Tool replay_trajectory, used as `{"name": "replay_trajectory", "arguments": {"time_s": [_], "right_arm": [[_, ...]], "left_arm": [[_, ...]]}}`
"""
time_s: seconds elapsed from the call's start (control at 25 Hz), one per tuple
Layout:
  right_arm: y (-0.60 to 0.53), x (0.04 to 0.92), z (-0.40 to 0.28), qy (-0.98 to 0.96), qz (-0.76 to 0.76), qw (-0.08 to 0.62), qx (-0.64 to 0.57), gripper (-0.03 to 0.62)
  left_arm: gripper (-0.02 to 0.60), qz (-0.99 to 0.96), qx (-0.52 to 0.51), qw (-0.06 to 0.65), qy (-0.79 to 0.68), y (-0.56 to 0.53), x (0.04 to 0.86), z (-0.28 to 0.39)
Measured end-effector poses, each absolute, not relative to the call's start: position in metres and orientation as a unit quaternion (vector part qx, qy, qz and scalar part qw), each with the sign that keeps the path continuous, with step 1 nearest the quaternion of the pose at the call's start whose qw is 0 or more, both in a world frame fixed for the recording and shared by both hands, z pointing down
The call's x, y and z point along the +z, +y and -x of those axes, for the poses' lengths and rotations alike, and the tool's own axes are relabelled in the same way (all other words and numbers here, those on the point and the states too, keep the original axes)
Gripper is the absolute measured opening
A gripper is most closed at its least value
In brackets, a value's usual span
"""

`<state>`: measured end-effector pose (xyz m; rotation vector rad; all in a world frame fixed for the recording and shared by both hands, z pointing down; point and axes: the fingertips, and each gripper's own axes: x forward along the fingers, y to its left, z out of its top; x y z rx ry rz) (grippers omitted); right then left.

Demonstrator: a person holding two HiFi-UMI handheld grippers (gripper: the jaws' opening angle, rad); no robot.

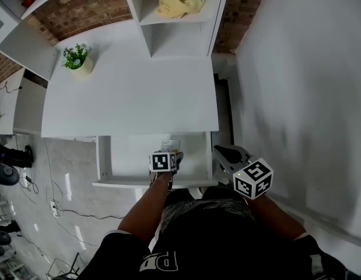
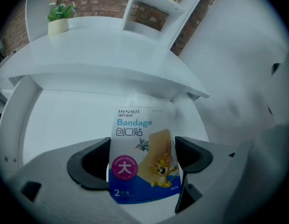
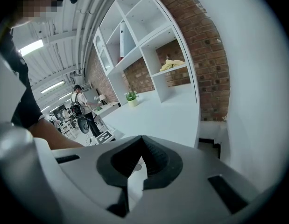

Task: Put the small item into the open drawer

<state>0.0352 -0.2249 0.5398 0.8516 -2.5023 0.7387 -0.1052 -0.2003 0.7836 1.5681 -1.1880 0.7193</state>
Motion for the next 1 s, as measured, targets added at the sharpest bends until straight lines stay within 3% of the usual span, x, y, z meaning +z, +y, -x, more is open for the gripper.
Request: {"name": "replay_trajectory", "arguments": {"time_s": [1.0], "right_arm": [[-0.231,0.559,-0.041,-0.893,-0.286,0.218,0.272,0.005]], "left_arm": [[0.414,-0.595,0.328,0.526,-0.511,-0.207,0.829,0.113]]}}
